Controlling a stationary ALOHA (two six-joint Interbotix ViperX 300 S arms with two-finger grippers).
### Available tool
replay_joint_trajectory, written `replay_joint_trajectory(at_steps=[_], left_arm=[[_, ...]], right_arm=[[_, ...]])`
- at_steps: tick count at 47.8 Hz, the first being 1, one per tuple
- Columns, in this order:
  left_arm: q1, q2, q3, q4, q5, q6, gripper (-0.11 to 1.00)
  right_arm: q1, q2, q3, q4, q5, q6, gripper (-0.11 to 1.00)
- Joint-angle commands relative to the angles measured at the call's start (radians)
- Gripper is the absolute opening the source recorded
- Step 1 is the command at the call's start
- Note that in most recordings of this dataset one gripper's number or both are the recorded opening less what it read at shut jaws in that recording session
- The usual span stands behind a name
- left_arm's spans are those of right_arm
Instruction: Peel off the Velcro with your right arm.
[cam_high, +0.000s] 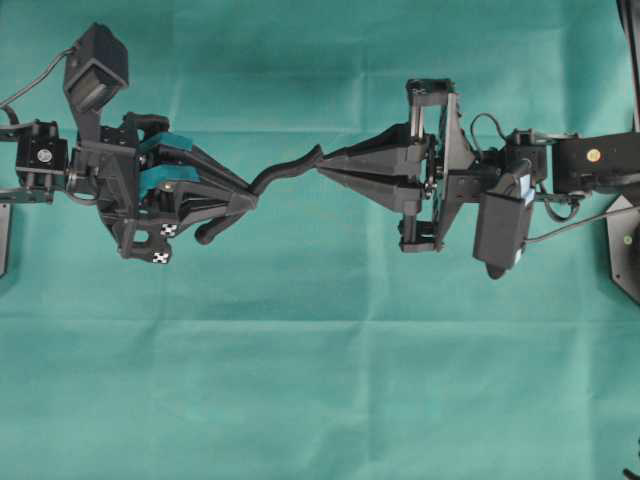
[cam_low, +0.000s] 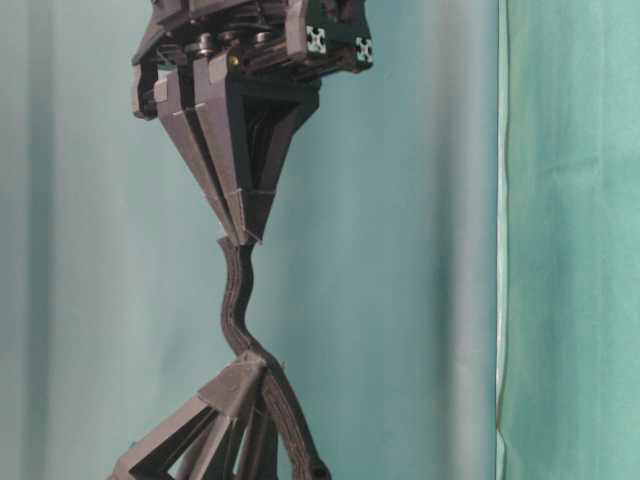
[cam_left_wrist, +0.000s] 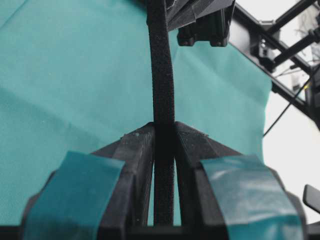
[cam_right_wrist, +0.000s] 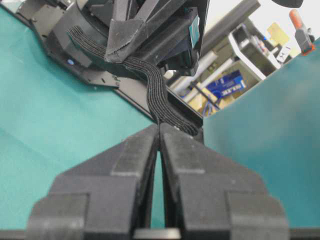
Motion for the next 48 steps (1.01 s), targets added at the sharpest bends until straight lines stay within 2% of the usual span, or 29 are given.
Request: replay_joint_trajectory(at_steps=[1, 48], left_arm=[[0.003, -0.015, -0.012, 0.000, -0.011, 0.000, 0.10], [0.003, -0.009, -0.018, 0.000, -0.028, 0.000, 0.10]], right_arm=[[0.005, -0.009, -0.021, -0.002, -0.008, 0.002, -0.09], [0.054, 0.041, -0.060, 0.000, -0.020, 0.003, -0.09]])
